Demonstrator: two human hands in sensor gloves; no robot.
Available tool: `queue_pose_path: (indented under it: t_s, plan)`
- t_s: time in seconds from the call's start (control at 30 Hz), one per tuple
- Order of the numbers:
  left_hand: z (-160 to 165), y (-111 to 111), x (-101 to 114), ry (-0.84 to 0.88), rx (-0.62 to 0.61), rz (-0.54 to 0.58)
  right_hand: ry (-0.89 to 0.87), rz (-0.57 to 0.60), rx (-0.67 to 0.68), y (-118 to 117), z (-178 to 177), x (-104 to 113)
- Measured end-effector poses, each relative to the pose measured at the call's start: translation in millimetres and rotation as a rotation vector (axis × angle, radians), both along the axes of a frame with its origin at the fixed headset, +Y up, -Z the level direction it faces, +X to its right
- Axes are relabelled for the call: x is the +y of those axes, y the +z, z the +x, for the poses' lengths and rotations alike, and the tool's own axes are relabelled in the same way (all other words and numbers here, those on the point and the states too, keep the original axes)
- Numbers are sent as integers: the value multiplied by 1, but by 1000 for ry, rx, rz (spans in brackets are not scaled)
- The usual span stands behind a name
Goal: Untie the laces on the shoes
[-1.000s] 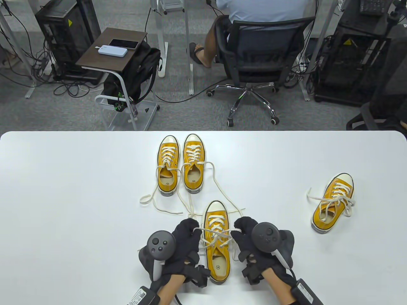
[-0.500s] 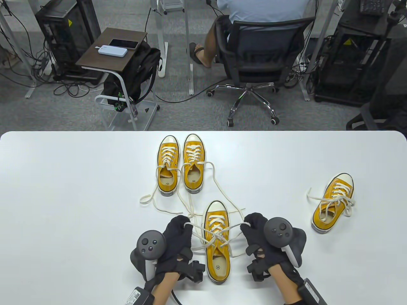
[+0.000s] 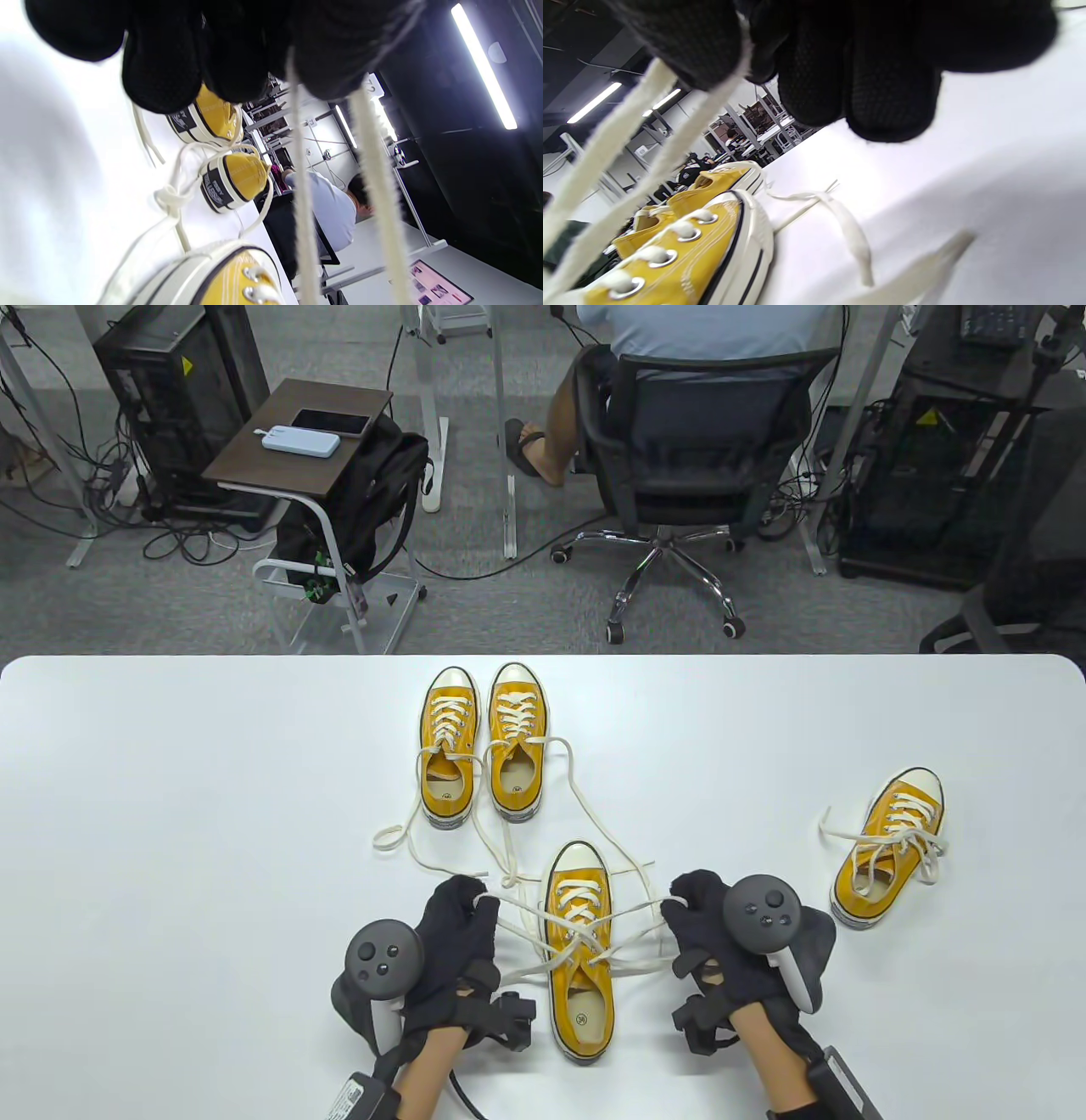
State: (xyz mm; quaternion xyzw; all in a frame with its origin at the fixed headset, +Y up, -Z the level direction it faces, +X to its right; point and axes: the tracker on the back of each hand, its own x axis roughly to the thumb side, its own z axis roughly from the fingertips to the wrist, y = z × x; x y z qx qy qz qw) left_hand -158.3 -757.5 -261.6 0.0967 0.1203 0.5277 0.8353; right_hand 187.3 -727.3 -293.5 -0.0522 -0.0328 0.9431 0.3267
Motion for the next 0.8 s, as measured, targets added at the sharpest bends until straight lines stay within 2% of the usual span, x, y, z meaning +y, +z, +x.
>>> queue_pose_path:
  t_s: [0.8]
  plan:
    - [-31, -3, -7, 83, 131, -27, -91, -88, -95, -9, 33, -9]
